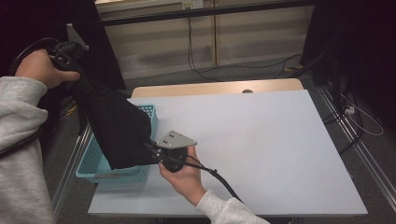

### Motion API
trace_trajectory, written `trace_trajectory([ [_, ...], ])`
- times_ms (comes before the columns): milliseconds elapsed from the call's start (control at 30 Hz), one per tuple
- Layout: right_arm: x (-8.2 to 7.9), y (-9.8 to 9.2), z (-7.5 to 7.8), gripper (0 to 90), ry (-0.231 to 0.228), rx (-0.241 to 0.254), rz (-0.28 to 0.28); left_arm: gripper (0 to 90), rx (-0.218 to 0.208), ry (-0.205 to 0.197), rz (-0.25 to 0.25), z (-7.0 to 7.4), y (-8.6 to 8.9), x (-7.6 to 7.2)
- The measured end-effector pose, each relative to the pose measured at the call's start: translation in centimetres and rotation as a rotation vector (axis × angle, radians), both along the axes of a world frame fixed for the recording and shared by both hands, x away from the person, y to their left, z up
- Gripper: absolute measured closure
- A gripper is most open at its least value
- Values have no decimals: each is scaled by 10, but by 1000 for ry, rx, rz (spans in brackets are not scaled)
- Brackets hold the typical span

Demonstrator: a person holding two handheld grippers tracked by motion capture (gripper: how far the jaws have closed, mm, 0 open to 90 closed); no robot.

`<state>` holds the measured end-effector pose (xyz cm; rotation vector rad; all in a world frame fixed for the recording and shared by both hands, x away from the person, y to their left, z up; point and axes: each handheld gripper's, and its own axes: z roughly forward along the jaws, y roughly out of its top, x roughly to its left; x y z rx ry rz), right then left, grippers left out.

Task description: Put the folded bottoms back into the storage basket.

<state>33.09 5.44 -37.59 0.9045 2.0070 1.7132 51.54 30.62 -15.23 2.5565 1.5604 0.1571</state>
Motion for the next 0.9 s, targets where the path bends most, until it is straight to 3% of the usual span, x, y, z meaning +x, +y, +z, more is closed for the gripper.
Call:
trace_trajectory([
  [233,1,19,-2,836,-21,-2,-2,842,-3,-14,6,-11,11,18],
  [333,5,29,-5,829,-14,-4,8,836,-11,-53,-1,-20,15,29],
  [367,6,34,-7,810,3,-3,30,810,-12,-91,5,-26,17,32],
  [400,8,40,-9,755,37,-22,58,723,8,-128,21,-33,18,35],
  [433,6,42,-10,667,26,-53,38,522,25,-170,1,-40,17,37],
  [467,5,40,-10,600,7,-65,11,395,46,-180,-46,-46,16,37],
  [533,5,29,-10,568,-6,-72,2,400,58,-160,-77,-56,12,36],
  [600,8,16,-8,482,-16,-95,-20,351,37,-166,-80,-64,10,35],
  [700,9,-5,-7,431,-16,-136,-16,318,22,-171,-86,-71,4,32],
  [900,11,-36,-8,345,18,-149,-13,280,-20,-184,-78,-80,-1,24],
])
